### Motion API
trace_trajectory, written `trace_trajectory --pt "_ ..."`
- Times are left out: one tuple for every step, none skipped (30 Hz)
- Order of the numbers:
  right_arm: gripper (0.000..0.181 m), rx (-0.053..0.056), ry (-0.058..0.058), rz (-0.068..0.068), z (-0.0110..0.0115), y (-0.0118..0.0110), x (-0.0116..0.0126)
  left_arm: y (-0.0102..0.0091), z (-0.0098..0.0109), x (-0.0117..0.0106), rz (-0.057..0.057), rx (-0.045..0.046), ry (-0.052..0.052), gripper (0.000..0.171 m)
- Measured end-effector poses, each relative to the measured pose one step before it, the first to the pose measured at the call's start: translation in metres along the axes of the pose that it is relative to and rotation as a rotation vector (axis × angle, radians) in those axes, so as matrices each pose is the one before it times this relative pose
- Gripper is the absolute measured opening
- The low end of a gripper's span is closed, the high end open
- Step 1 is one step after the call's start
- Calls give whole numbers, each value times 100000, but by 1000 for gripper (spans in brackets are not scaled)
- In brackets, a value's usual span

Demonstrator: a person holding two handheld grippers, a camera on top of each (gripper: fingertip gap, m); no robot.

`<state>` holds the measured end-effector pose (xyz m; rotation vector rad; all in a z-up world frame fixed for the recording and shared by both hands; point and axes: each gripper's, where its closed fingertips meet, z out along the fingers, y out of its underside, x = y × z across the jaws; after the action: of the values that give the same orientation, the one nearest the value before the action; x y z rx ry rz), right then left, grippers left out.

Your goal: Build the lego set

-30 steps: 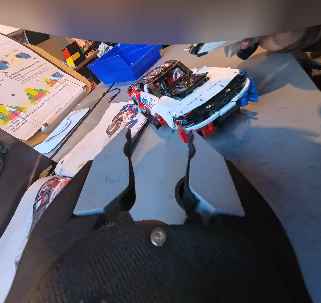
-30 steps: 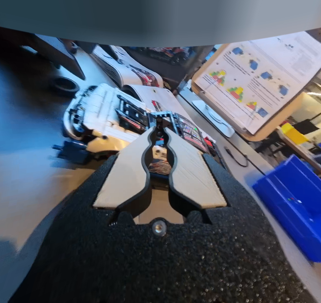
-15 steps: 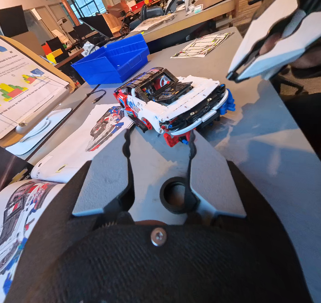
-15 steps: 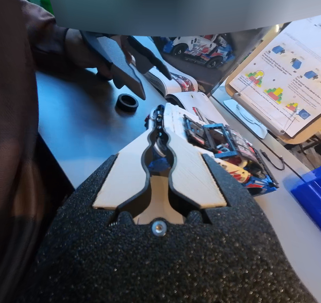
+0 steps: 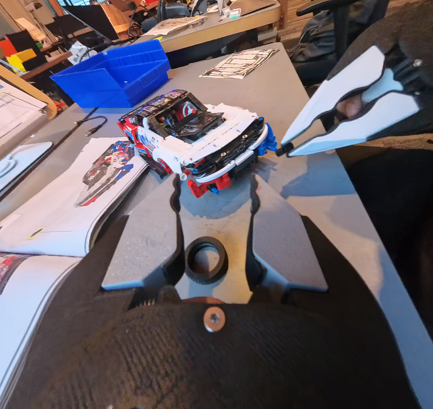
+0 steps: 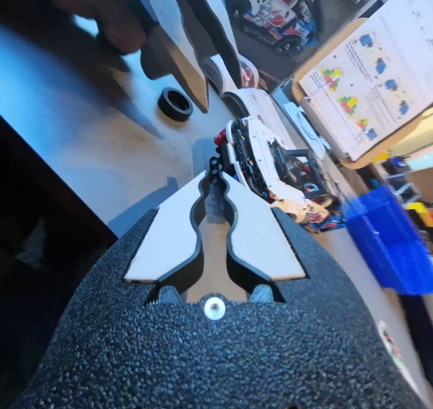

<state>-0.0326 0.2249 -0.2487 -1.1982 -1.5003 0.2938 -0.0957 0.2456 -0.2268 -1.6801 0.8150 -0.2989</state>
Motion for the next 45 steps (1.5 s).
trace_trajectory --pt "7 -1748 3592 -4126 -11 57 115 12 -84 273 -395 -81 1402 56" --pt "7 -1870 3413 -3767 -66 109 253 -8 -88 401 287 -27 1848 51" --pt "7 -1991 2446 -3437 -43 94 134 -13 -105 378 609 6 1278 47" --pt "7 -1332 1946 -3977 -31 -35 7 -11 -92 331 761 -45 693 47" --pt "7 -530 2254 -4968 -11 -147 44 6 -79 366 733 -263 833 46" --pt "7 -118 2457 -5656 82 -184 58 16 -66 426 703 -333 1130 46" --pt "7 -262 2056 -5472 129 -164 -40 18 -47 450 908 -400 1458 46" --pt "7 -720 1334 -4307 164 -131 -130 24 -14 377 697 -407 1330 44" --pt "7 -715 598 -2699 146 -125 -200 -4 18 307 74 -217 1301 44" --pt "7 -337 265 -1259 104 -175 -218 -20 38 279 -426 -194 1602 43" --pt "7 -277 456 -427 51 -144 -130 13 92 179 -901 -315 1509 42" --pt "7 -915 812 -121 22 -4 18 45 152 81 -1229 -657 1159 40" --pt "8 -1687 1239 -78 -15 183 217 75 238 50 -1151 -992 1244 37" --pt "8 -1527 1021 14 4 189 239 116 284 132 -856 -1394 1994 35" --pt "8 -1175 458 67 12 179 147 109 320 287 -318 -1324 3120 32" --pt "8 -1206 429 -257 22 183 146 93 333 318 120 -1349 3436 28" --pt "8 -735 580 -816 -8 96 103 85 342 147 291 -1374 2419 25" --pt "7 -285 586 -1236 -31 69 1 154 324 -10 -46 -1639 1564 24" --pt "8 -418 299 -1302 -23 132 -133 112 320 -42 -592 -1530 1707 22" --pt "8 -397 -183 -983 -41 169 -257 83 347 -58 -1110 -1546 1870 21" --pt "8 -90 -331 -666 -24 156 -268 33 359 -59 -1126 -1416 1739 20" --pt "8 231 2 -708 16 121 -190 -83 358 -37 -507 -1054 1417 21" --pt "8 -37 48 -784 84 138 -120 -108 327 -68 571 -838 383 21" --pt "8 -561 -15 -416 141 167 -71 -131 294 -72 1475 -626 -630 20" --pt "8 -495 169 -19 178 208 -5 -72 253 -45 1602 -916 -1163 18" --pt "8 -560 316 120 185 272 -27 13 246 109 1148 -1035 -623 15" --pt "8 -825 265 56 -260 318 -166 98 247 306 847 -1162 527 11" --pt "8 -601 290 -122 -97 215 -115 147 256 181 64 -1156 -47 7" --pt "8 -143 462 -335 173 146 -30 129 255 173 -510 -894 119 4" --pt "8 2 510 -500 157 131 -28 133 219 133 -437 -1154 223 4" --pt "8 -122 454 -446 95 109 -12 116 158 -221 -349 -1507 -1666 5" --pt "8 -86 486 -228 60 65 30 46 113 -205 -457 -636 -1383 8" --pt "7 52 636 -223 57 6 57 6 81 -81 -650 -297 -368 8" --pt "8 64 600 -376 65 -3 61 -60 54 -67 -181 140 -405 8" --pt "8 -181 274 -243 132 0 4 -181 39 -132 774 670 -1362 8" --pt "8 -489 35 157 138 24 -26 -265 -7 -227 3009 670 -3178 8" --pt "8 -518 81 212 -16 152 -71 -343 -33 -144 5537 700 -4149 8" --pt "8 -361 273 -220 -25 153 -11 -358 -65 118 6145 788 -2870 9" --pt "8 -139 354 -582 -191 3 122 -322 -69 156 4817 1055 -2065 8" --pt "8 -52 463 -660 -121 26 92 -205 -22 171 3303 980 -1233 9" --pt "8 -176 569 -669 24 64 61 -33 38 153 2788 211 -792 10" --pt "8 -80 497 -665 30 8 70 29 60 -161 3354 -225 -2652 13" --pt "8 229 250 -584 23 -46 21 -44 46 -336 4907 50 -3810 17" --pt "8 316 -9 -382 56 -46 -53 -64 25 -318 6075 113 -3877 20" --pt "8 174 -6 -338 76 15 -81 -52 -12 -177 6054 -69 -2838 19"
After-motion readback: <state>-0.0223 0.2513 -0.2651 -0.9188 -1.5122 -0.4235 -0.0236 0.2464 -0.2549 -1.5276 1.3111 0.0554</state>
